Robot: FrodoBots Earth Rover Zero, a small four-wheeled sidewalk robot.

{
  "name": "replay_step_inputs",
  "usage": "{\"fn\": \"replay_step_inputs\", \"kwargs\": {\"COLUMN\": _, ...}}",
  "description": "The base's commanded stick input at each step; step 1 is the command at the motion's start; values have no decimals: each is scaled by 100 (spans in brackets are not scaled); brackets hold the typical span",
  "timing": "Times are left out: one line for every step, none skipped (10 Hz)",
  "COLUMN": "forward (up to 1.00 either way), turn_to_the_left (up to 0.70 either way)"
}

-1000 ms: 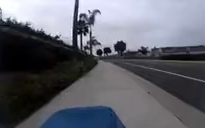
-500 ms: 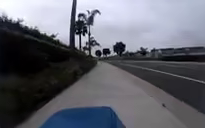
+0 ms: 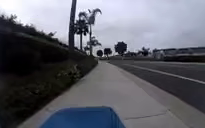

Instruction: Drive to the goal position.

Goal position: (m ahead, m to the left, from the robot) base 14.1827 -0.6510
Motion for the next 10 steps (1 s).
{"fn": "replay_step_inputs", "kwargs": {"forward": 0, "turn_to_the_left": 0}}
{"fn": "replay_step_inputs", "kwargs": {"forward": 0, "turn_to_the_left": 0}}
{"fn": "replay_step_inputs", "kwargs": {"forward": 0, "turn_to_the_left": 0}}
{"fn": "replay_step_inputs", "kwargs": {"forward": 0, "turn_to_the_left": 0}}
{"fn": "replay_step_inputs", "kwargs": {"forward": 0, "turn_to_the_left": 0}}
{"fn": "replay_step_inputs", "kwargs": {"forward": 0, "turn_to_the_left": 0}}
{"fn": "replay_step_inputs", "kwargs": {"forward": 0, "turn_to_the_left": 0}}
{"fn": "replay_step_inputs", "kwargs": {"forward": 0, "turn_to_the_left": 0}}
{"fn": "replay_step_inputs", "kwargs": {"forward": 0, "turn_to_the_left": 0}}
{"fn": "replay_step_inputs", "kwargs": {"forward": 38, "turn_to_the_left": 0}}
